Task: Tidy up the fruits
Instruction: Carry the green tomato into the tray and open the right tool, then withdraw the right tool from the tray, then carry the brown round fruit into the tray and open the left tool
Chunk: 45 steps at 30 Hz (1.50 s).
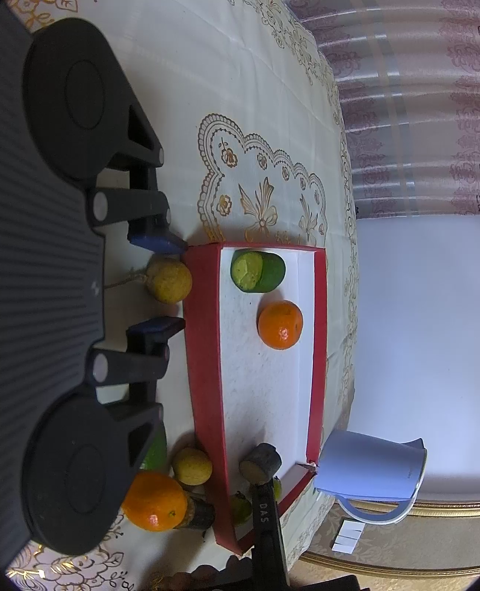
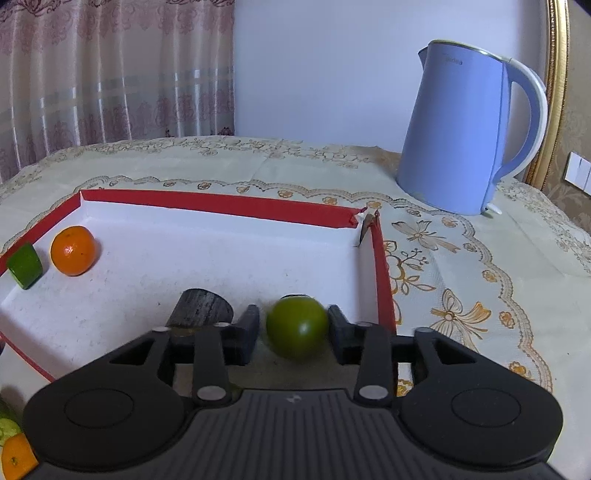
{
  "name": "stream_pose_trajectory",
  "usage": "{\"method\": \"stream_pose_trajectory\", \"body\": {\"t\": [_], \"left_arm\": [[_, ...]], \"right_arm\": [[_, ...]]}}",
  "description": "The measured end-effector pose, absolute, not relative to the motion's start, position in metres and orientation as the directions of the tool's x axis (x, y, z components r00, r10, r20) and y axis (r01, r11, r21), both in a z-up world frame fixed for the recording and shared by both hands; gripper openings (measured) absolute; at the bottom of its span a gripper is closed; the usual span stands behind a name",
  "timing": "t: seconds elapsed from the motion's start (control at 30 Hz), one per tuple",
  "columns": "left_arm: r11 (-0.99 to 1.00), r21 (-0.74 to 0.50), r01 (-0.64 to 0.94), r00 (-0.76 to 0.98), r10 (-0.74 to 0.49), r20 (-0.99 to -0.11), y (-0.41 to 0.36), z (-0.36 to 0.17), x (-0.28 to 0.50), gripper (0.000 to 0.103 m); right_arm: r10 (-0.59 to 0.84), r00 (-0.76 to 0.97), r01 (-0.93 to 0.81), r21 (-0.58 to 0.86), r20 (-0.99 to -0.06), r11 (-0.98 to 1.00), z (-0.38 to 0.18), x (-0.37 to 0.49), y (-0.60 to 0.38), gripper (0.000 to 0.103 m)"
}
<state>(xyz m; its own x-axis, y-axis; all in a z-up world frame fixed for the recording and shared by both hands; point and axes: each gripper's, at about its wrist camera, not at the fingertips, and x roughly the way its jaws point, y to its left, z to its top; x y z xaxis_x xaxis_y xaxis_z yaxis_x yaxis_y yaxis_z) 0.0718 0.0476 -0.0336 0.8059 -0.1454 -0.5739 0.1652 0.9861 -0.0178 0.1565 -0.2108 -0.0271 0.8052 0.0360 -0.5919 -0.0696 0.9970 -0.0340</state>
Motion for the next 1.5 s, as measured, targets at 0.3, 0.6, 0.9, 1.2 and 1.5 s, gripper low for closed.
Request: {"method": "stream_pose_trajectory", "body": {"t": [0.3,0.6,0.9,1.2,1.5], "left_arm": [[0.986,-0.017,0.166,0.806,-0.145,-0.574,0.048,-0.034,0.072,0.033],[0.985,-0.015,0.17,0.805,-0.147,-0.575,0.047,-0.034,0.072,0.036],[0.985,-0.014,0.17,0.805,-0.147,-0.575,0.048,-0.034,0.072,0.036],[0.985,-0.014,0.17,0.805,-0.147,-0.575,0.047,-0.034,0.072,0.036],[0.985,-0.009,0.17,0.806,-0.144,-0.574,0.049,-0.034,0.072,0.036]], "right_arm": [[0.084,0.882,-0.081,0.026,-0.464,0.996,-0.006,0.109,-0.22,0.09],[0.171,0.889,-0.132,0.12,-0.425,0.984,-0.008,0.03,-0.243,0.099],[0.143,0.829,-0.08,0.138,-0.541,0.987,-0.029,0.034,-0.243,0.103],[0.02,0.784,-0.024,0.002,-0.621,1.0,-0.039,0.044,-0.225,0.103],[0.038,0.781,-0.023,0.032,-0.623,0.999,-0.037,0.043,-0.231,0.103]]}}
